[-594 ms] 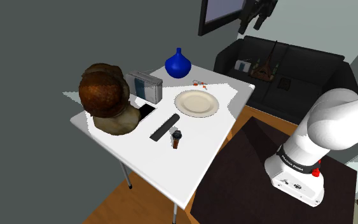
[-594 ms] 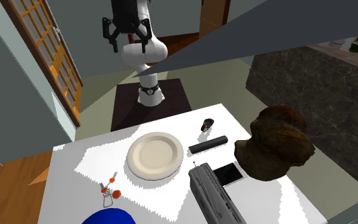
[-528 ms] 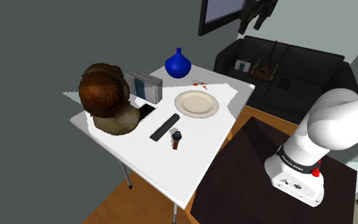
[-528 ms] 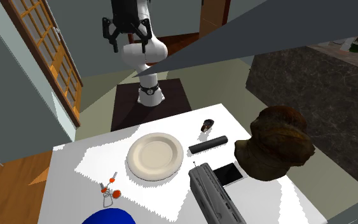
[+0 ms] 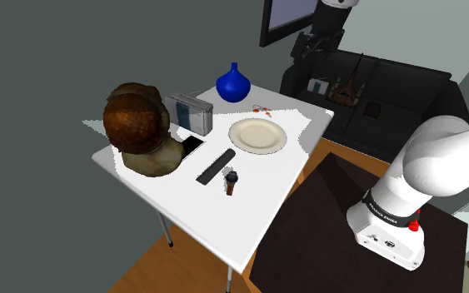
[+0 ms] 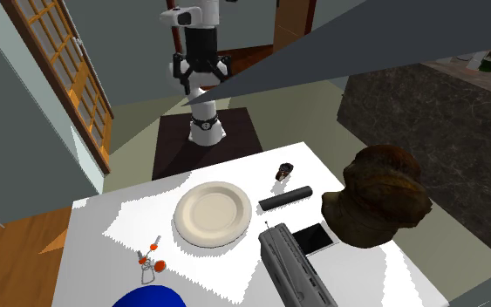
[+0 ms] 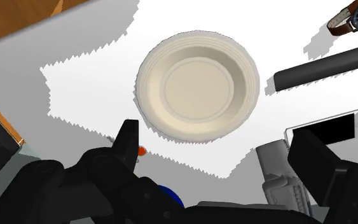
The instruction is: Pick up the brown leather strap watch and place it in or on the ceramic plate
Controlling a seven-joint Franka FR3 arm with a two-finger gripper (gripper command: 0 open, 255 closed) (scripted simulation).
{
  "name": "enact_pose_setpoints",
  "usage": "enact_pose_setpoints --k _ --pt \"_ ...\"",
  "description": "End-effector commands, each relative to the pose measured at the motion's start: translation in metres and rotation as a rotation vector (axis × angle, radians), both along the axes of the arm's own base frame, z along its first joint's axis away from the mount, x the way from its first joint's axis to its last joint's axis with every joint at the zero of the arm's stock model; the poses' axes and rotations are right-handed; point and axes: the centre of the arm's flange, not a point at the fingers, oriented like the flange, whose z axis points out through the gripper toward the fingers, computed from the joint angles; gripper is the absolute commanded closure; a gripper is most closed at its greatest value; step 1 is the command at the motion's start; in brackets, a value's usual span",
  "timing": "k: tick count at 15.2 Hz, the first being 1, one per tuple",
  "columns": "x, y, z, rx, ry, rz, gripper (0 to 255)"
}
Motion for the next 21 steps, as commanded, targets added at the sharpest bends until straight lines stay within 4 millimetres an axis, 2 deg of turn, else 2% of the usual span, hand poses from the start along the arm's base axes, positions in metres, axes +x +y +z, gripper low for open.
enact_pose_setpoints --k 1,21 --pt "0.001 0.019 -0.022 0.006 0.010 -0.030 0" --pt "0.045 0.192 -0.214 0.061 0.114 -0.299 0"
